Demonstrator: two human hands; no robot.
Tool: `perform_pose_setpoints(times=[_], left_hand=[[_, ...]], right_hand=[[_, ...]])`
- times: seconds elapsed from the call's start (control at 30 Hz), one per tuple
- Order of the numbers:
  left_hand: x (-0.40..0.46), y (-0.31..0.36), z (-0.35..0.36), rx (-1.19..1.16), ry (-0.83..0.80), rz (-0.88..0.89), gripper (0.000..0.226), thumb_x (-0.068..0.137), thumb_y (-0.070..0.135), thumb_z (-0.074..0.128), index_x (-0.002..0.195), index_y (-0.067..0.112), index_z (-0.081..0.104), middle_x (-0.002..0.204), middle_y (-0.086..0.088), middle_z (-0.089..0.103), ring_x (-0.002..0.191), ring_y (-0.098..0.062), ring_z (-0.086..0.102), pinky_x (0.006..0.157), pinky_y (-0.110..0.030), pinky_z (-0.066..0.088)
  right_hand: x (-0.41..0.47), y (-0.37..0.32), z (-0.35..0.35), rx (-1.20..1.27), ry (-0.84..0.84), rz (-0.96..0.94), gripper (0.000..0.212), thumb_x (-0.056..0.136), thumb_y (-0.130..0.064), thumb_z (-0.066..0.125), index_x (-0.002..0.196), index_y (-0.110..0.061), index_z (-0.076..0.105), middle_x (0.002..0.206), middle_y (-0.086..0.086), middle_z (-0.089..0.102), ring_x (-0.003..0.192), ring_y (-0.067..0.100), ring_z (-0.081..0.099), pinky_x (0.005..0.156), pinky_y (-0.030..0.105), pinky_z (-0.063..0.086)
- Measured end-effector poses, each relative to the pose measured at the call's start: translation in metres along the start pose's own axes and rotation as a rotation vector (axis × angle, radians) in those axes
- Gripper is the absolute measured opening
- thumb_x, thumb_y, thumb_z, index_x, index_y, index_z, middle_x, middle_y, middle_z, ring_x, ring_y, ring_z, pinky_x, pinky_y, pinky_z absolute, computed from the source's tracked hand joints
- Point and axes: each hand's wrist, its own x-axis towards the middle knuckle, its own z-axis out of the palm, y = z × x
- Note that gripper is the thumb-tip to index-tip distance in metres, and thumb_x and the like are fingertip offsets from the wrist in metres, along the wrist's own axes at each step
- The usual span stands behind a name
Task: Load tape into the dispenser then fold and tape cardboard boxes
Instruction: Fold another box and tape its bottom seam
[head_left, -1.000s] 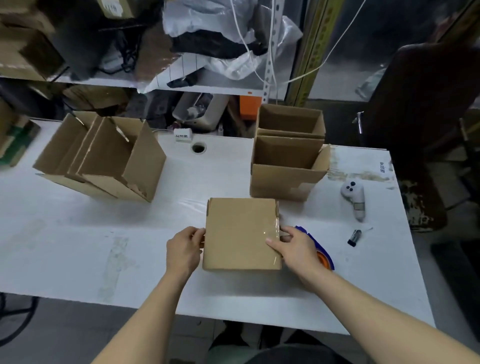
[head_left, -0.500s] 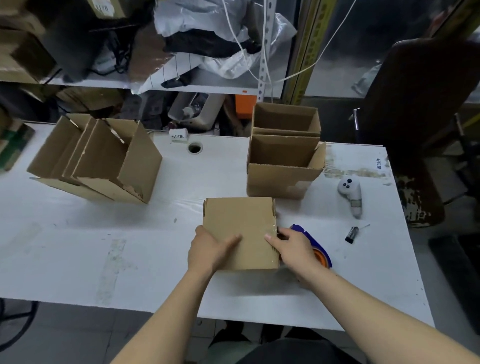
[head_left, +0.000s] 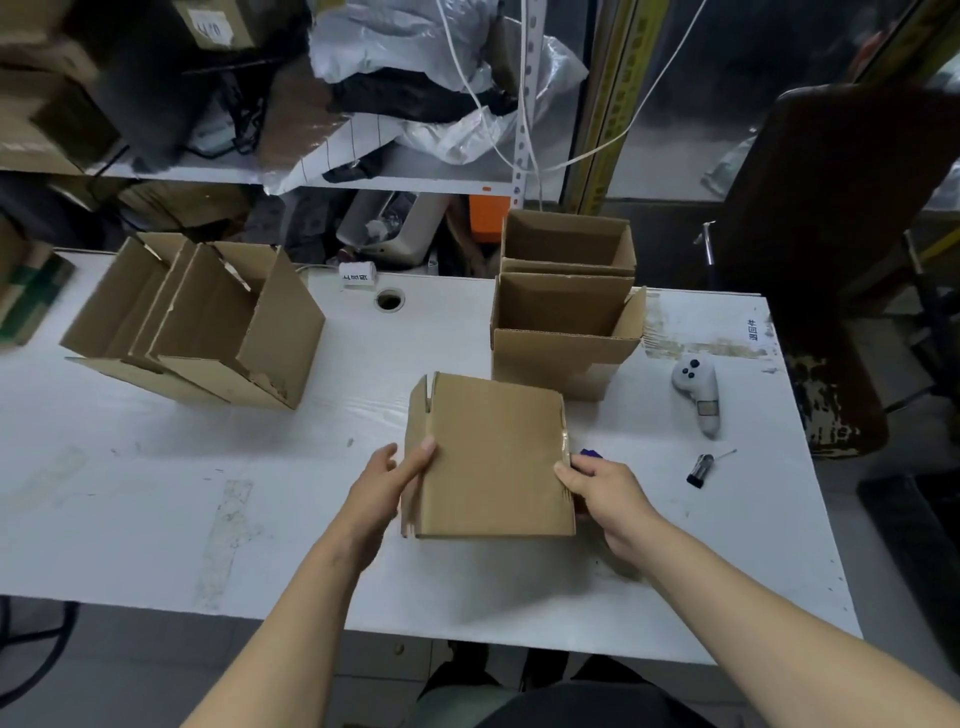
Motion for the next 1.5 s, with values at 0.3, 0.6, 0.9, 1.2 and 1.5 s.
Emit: perform_pose_setpoints(times=[0.3,0.6,0.9,1.2,1.5], left_hand=[[-0.039,0.037,0.031,0.317,0.198,0.263,0.073,0.068,0.065,0.088,0.128,0.041,0.054,0.115,0.019,0.066,0.103,-0.009,0.068,0.086,-0.039,0.061],[-0.043,0.027,0.040,0.384,0.150,0.358,0.069,0.082,0.073,0.070,0.142,0.045,0.054,0.149,0.013,0.053,0.135,-0.009,0.049,0.113,-0.038,0.045],[-0.012,0.008,0.028,0.295,0.189,0.192,0.122,0.038,0.086,0.088,0.142,0.045,0.040,0.142,0.010,0.049,0.131,-0.021,0.052,0.108,-0.049,0.051],[0.003,0.010,0.032,0.354,0.257,0.198,0.144,0.032,0.089,0.084,0.155,0.040,0.028,0.151,0.001,0.040,0.140,-0.030,0.040,0.112,-0.057,0.045],[0.016,-0.001,0.020,0.433,0.256,0.161,0.129,0.054,0.073,0.090,0.158,0.036,0.024,0.156,-0.001,0.034,0.144,-0.035,0.032,0.114,-0.055,0.039]], right_hand=[[-0.042,-0.022,0.040,-0.167,-0.135,-0.158,0.067,0.092,-0.064,0.063,0.150,-0.032,0.049,0.147,-0.008,0.053,0.129,0.012,0.057,0.114,0.042,0.047],[-0.037,-0.041,0.018,0.277,-0.352,-0.046,0.055,0.094,-0.041,0.068,0.140,-0.012,0.058,0.132,0.009,0.072,0.123,0.027,0.068,0.101,0.044,0.056],[-0.027,-0.040,0.014,0.263,-0.386,-0.014,0.056,0.090,-0.032,0.072,0.141,-0.014,0.057,0.132,0.007,0.072,0.119,0.022,0.070,0.088,0.036,0.059],[-0.017,-0.033,0.016,0.219,-0.354,-0.046,0.076,0.078,-0.042,0.088,0.143,-0.021,0.055,0.134,0.001,0.070,0.124,0.021,0.067,0.102,0.041,0.053],[-0.008,-0.025,0.028,0.065,-0.300,-0.048,0.058,0.083,-0.040,0.087,0.135,-0.031,0.062,0.129,-0.007,0.073,0.121,0.015,0.069,0.106,0.044,0.054]])
